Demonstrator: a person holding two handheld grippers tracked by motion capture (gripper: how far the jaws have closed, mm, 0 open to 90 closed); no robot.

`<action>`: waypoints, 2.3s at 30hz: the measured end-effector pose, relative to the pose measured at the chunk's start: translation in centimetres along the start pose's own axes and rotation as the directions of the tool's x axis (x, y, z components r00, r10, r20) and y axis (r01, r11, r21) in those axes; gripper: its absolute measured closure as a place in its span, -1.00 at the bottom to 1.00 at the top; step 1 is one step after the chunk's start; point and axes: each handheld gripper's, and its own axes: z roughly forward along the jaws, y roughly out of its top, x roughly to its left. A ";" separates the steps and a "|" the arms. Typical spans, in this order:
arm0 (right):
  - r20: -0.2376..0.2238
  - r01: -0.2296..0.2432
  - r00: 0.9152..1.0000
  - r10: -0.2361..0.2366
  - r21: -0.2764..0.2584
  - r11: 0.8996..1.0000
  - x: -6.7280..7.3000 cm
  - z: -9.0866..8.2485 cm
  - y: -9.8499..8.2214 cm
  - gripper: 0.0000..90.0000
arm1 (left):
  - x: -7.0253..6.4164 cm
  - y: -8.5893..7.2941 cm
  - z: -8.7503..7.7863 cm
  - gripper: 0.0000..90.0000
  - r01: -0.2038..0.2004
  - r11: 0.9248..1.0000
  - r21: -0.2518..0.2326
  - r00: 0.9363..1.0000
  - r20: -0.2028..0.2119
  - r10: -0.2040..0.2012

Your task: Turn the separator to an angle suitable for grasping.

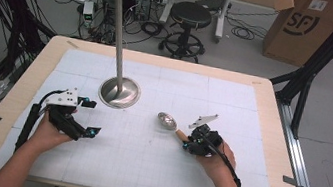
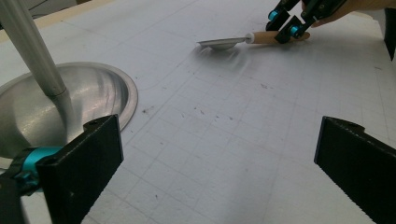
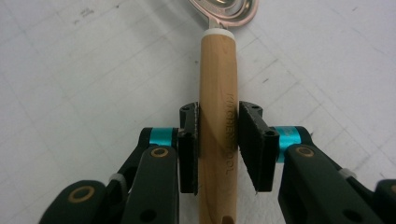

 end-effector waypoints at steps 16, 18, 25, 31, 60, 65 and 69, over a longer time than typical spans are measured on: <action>-0.080 -0.056 0.995 0.055 -0.013 0.998 -0.3 0.2 0.2 0.38 | 0.0 0.0 -0.1 -0.96 0.000 1.000 -0.006 1.000 -0.003 0.000; -0.072 -0.045 0.996 0.045 0.000 0.999 -0.3 0.4 0.3 0.37 | 0.1 0.1 -0.2 -0.96 0.004 1.000 -0.013 1.000 -0.006 -0.004; -0.045 -0.009 0.999 0.011 0.028 1.000 0.0 0.9 0.5 0.48 | 0.0 0.1 -0.3 -0.96 0.001 1.000 -0.009 1.000 -0.007 -0.001; -0.044 0.013 0.999 -0.012 0.024 1.000 0.5 1.0 0.7 0.48 | 0.0 0.1 -0.2 -0.96 -0.004 1.000 -0.008 1.000 -0.003 0.004; -0.229 0.256 0.940 -0.251 -0.006 0.967 8.6 5.6 8.2 0.46 | -0.7 0.2 -0.9 -0.96 -0.034 0.999 0.019 0.999 -0.008 0.034; -0.216 0.226 0.951 -0.221 0.001 0.974 8.2 4.6 7.3 0.42 | -0.6 0.2 -0.8 -0.96 -0.026 0.999 0.018 1.000 -0.004 0.026; -0.198 0.205 0.960 -0.199 0.008 0.979 7.7 3.8 5.7 0.40 | -0.6 0.2 -0.9 -0.96 -0.024 1.000 0.013 1.000 -0.001 0.024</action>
